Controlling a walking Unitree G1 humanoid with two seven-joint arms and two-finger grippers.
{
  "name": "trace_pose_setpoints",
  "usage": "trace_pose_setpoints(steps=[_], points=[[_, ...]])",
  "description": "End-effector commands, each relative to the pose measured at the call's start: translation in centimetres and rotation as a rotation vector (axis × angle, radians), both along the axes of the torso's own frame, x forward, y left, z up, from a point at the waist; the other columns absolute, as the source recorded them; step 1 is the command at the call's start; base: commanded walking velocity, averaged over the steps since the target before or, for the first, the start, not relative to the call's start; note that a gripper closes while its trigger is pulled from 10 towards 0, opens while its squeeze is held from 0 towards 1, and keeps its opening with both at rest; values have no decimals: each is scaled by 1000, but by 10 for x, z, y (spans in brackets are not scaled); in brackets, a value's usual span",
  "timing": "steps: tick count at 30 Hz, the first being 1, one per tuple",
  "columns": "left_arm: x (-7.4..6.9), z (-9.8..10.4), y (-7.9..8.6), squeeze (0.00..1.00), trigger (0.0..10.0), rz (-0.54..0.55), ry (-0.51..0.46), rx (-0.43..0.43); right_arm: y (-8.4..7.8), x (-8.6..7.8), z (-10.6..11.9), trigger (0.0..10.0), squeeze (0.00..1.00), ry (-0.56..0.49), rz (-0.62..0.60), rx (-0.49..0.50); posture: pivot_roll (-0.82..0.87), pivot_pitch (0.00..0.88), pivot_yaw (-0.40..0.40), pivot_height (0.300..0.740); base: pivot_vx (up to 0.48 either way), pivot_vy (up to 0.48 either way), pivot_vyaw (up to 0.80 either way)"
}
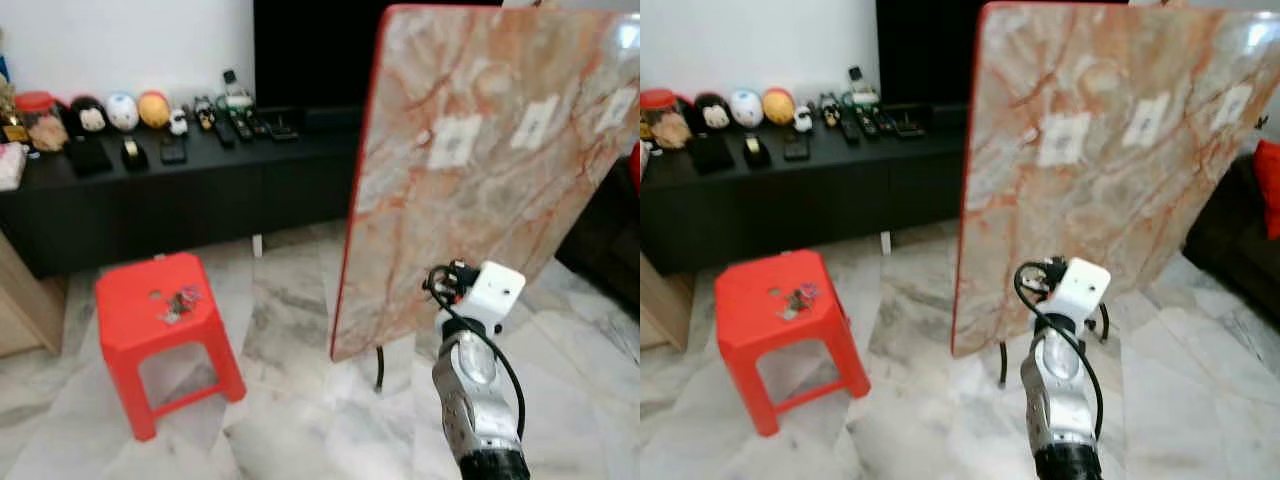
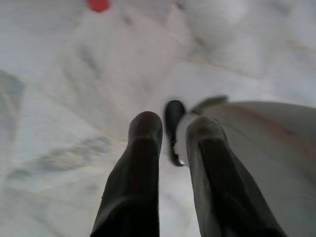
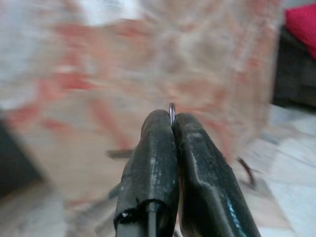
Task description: Hang keys on a hook
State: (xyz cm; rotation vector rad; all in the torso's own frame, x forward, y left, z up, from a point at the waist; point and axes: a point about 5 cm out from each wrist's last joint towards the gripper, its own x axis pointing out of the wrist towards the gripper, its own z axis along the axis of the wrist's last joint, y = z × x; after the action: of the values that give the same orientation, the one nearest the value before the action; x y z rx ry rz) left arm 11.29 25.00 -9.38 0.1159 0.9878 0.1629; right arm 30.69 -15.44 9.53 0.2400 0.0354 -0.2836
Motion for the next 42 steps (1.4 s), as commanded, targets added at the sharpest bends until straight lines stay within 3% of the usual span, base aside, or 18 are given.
trace_pose_setpoints(steps=[1,15,19,24,27,34,39,41,42], points=[[-4,-2,-1,0,10000,5,22,-5,-6,-1,0,10000,0,-3,-28,2,73,0,-94,740,0,-405,0],[-19,1,18,0,10000,90,8,-19,-8,1,0,10000,0,6,-27,-14,67,0,-97,740,0,-47,0],[-20,0,17,0,10000,94,12,-20,-4,0,-2,10000,0,10,30,-50,62,0,-93,740,0,0,0],[-8,-3,-2,0,10000,77,5,-46,5,-1,-2,10000,0,29,93,-55,9,0,-44,740,0,0,0],[5,-3,-15,0,10000,45,-1,-55,8,7,12,10000,0,-31,137,-124,18,0,-54,740,0,0,0],[21,1,-20,0,10000,50,-41,-55,-9,14,21,10000,0,-50,28,-128,35,0,-72,740,0,0,0],[16,3,-4,0,10000,75,-46,-54,-15,2,11,10000,0,-9,-58,-159,32,0,-77,740,0,0,0],[12,3,1,0,10000,81,-43,-54,-16,1,13,10000,0,-19,-58,-208,32,0,-77,740,0,0,0],[4,4,10,0,10000,93,-36,-53,-20,-3,16,10000,0,-30,-75,-302,33,0,-84,740,0,0,0]])
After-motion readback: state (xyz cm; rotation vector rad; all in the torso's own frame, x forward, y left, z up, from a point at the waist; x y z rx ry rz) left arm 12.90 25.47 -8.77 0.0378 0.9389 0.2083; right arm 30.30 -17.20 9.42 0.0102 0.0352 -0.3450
